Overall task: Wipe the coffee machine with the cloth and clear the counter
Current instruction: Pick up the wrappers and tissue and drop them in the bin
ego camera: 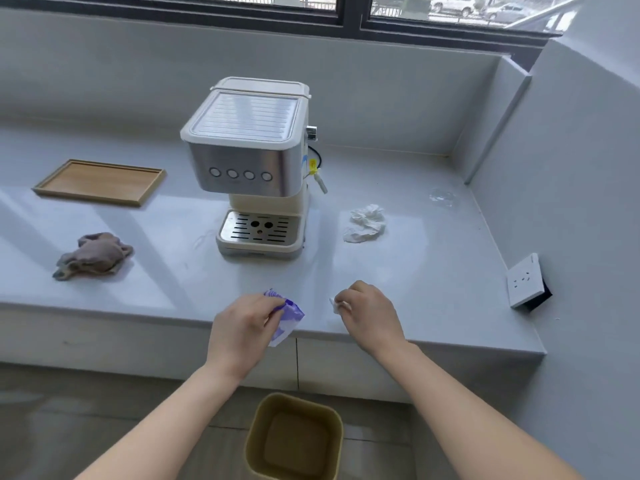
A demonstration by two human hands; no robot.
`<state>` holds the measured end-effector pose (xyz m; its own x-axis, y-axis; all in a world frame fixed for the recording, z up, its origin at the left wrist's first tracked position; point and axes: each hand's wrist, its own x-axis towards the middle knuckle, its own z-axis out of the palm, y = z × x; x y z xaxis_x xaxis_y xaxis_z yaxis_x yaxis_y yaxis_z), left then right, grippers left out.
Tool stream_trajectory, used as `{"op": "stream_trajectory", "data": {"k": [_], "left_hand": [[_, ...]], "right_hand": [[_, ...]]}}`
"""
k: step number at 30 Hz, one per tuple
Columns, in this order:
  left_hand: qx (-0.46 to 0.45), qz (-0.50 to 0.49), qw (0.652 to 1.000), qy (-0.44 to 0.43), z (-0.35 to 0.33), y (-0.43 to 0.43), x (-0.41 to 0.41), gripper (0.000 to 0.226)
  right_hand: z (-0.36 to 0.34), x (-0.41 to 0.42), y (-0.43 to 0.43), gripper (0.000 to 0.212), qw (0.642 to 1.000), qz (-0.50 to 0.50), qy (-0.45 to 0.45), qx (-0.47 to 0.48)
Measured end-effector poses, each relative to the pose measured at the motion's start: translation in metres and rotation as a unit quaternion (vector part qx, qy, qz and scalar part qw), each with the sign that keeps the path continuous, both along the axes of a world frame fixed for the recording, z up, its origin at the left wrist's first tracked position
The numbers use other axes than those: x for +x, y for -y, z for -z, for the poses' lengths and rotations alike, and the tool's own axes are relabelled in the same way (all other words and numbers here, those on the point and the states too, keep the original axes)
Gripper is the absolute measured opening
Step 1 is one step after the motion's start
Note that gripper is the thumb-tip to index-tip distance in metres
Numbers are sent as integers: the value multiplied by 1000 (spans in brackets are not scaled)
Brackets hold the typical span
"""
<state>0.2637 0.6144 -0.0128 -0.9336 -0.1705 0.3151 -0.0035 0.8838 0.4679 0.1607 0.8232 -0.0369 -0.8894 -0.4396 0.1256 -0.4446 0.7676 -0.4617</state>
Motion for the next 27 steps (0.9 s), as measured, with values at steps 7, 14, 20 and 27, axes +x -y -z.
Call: {"op": "stream_trajectory", "data": {"k": [7, 14, 20, 27], "left_hand": [[14, -22, 999, 27, 42, 3, 52, 18], [16, -49, 993, 103, 99, -3, 76, 17], [39, -75, 984, 158, 147, -8, 80, 14], [30, -80, 973, 216, 219, -9, 87, 15]], "right_hand": [[15, 46, 15, 16, 999, -38, 18, -11], [64, 82, 17, 21, 993, -54, 100, 34], [110, 90, 13, 22, 987, -56, 133, 69], [185, 104, 12, 21, 975, -44, 191, 102]]}}
